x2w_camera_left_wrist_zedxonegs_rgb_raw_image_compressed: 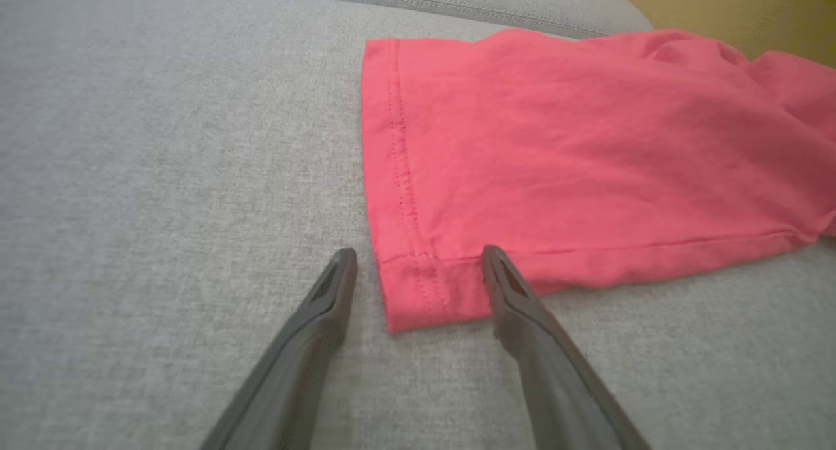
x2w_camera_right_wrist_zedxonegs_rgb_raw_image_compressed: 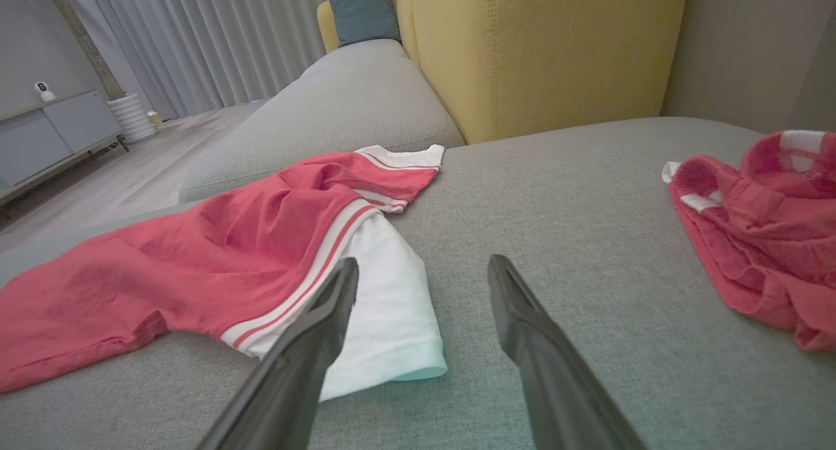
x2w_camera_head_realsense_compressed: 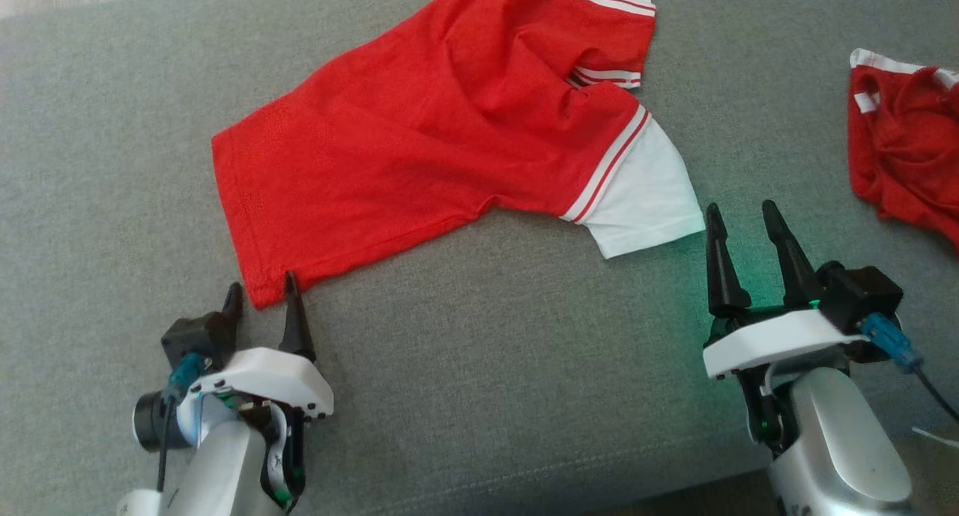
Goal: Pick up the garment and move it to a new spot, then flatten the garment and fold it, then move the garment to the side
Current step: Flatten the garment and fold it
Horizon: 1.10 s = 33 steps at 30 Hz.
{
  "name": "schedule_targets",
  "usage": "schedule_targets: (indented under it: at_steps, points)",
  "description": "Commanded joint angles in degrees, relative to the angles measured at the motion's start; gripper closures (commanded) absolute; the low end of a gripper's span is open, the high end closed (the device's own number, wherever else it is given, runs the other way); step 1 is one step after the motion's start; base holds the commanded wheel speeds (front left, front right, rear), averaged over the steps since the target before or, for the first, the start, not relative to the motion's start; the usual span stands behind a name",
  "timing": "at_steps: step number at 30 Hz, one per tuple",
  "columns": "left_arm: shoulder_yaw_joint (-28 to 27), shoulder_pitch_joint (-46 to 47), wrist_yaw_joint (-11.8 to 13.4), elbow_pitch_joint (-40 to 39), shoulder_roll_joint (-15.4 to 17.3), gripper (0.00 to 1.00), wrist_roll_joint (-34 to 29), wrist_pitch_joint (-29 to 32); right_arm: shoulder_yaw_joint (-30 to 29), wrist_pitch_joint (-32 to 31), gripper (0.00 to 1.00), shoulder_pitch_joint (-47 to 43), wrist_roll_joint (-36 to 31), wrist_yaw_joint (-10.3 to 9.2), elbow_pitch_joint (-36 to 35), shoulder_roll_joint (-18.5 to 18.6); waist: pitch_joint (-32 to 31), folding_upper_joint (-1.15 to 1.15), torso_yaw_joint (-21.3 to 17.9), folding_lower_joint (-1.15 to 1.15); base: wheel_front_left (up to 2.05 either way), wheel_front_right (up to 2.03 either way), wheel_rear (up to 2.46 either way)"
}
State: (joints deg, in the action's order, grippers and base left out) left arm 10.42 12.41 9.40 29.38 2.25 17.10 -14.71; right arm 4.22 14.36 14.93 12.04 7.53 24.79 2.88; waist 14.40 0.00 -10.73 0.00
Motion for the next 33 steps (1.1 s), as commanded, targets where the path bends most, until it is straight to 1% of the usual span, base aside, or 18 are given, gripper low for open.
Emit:
schedule_targets:
  at_steps: [1, 6, 7, 8, 9, 11, 14, 18, 22, 28, 33]
  points:
    - [-2.0, 1.8, 0.4, -1.4, 0.6, 0.00, 0.3, -0.3, 1.0, 0.6, 0.00, 2.2, 0.4, -0.04, -2.0, 0.0, 0.3, 0.00, 0.0, 0.00, 0.00, 0.00, 0.00]
    - [-1.7, 2.4, -1.0, -0.7, 0.6, 0.00, 0.4, -0.3, 1.5, 0.6, 0.00, 2.8, 0.9, -0.04, -2.1, 0.0, 0.9, 0.00, -0.1, 0.00, 0.00, 0.00, 0.00]
    - [-1.5, 2.5, -1.3, -0.5, 0.6, 0.02, 0.6, -0.3, 1.6, 0.6, 0.00, 2.9, 1.0, -0.04, -2.0, 0.0, 1.0, 0.00, -0.2, 0.00, 0.00, 0.00, 0.00]
    - [-1.3, 2.6, -1.5, 0.0, 0.6, 0.44, 0.8, -0.3, 1.6, 0.6, 0.00, 3.0, 1.0, -0.04, -2.0, 0.0, 1.0, 0.00, -0.2, 0.00, 0.00, 0.00, 0.00]
    - [-1.0, 2.7, -2.0, 0.5, 0.6, 0.99, 1.0, -0.3, 1.6, 0.6, 0.00, 3.1, 1.1, -0.04, -2.0, 0.0, 1.1, 0.00, -0.3, 0.00, 0.00, 0.00, 0.00]
    - [-0.9, 3.1, -2.3, 1.3, 0.6, 1.00, 1.1, -0.3, 1.5, 0.6, 0.00, 3.1, 1.1, -0.04, -1.9, 0.0, 1.1, 0.00, -0.3, 0.00, 0.00, 0.00, 0.00]
    - [-1.4, 3.4, -2.2, 0.5, 0.6, 1.00, 0.9, -0.3, 0.6, 0.6, 0.00, 2.8, 0.9, -0.04, -1.6, 0.0, 0.7, 0.00, 0.3, 0.00, 0.00, 0.00, 0.00]
    - [-4.5, 2.2, -0.6, -5.1, 0.6, 1.00, -0.6, -0.3, -1.0, 0.6, 0.00, 2.0, 0.3, -0.04, -0.7, 0.0, -0.5, 0.00, 2.1, 0.00, 0.00, 0.00, 0.00]
    - [-7.8, 0.0, -0.2, -9.9, 0.6, 1.00, -2.9, -0.3, -1.5, 0.6, 0.00, 1.0, -0.1, -0.04, 0.5, 0.0, -1.8, 0.00, 4.5, 0.00, 0.00, 0.00, 0.00]
    - [-10.7, -1.5, -0.9, -11.0, 0.6, 1.00, -4.4, -0.3, 0.2, 0.6, 0.00, 0.4, -0.4, -0.04, 3.1, 0.0, -2.5, 0.00, 6.9, 0.00, 0.00, 0.00, 0.00]
    - [-11.3, -1.2, -0.9, -10.7, 0.6, 1.00, -4.4, -0.3, 2.2, 0.6, 0.00, 0.7, -1.0, -0.04, 7.0, 0.0, -2.3, 0.00, 7.9, 0.00, 0.00, 0.00, 0.00]
